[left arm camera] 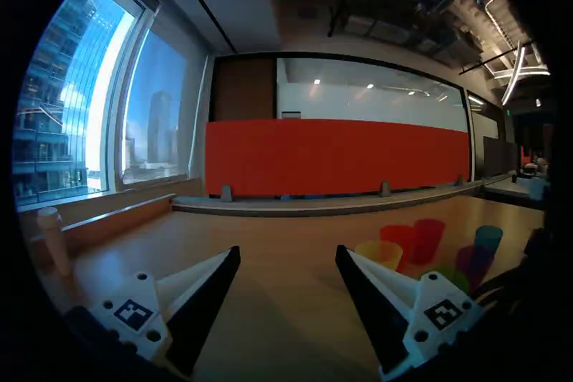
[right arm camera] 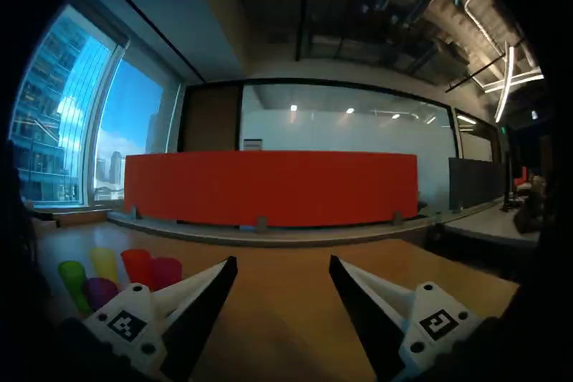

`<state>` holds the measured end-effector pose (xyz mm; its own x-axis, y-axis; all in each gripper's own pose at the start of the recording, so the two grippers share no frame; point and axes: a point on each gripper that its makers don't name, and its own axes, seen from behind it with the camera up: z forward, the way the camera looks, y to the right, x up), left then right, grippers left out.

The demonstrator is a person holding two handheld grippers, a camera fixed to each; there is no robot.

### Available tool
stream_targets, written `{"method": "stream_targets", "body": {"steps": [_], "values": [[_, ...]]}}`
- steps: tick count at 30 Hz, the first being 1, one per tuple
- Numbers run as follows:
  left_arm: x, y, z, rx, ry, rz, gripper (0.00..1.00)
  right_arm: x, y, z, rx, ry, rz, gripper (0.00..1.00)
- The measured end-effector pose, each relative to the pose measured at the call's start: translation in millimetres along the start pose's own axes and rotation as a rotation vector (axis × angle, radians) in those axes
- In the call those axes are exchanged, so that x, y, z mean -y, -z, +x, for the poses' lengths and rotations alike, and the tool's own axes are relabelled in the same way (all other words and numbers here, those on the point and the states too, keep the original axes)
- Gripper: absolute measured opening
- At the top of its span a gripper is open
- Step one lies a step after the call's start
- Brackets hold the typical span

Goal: Pour water

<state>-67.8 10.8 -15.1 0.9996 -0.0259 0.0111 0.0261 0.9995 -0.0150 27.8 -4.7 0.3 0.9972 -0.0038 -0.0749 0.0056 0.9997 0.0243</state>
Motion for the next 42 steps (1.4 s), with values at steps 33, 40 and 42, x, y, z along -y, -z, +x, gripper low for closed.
{"method": "stream_targets", "body": {"steps": [33, 40, 42], "values": [[-0.4, -0.5, 0, 0.000, 0.000, 0.000, 1.00, -7, -0.6, -31, 0.075, -0.004, -0.028, 1.00], [-1.2, -0.8, 0, 0.000, 0.000, 0.000, 0.99, -8, -1.2, -31, 0.075, -0.006, -0.028, 1.00], [-1.3, -0.9, 0, 0.000, 0.000, 0.000, 0.99, -8, -1.3, -31, 0.076, -0.006, -0.028, 1.00]]}}
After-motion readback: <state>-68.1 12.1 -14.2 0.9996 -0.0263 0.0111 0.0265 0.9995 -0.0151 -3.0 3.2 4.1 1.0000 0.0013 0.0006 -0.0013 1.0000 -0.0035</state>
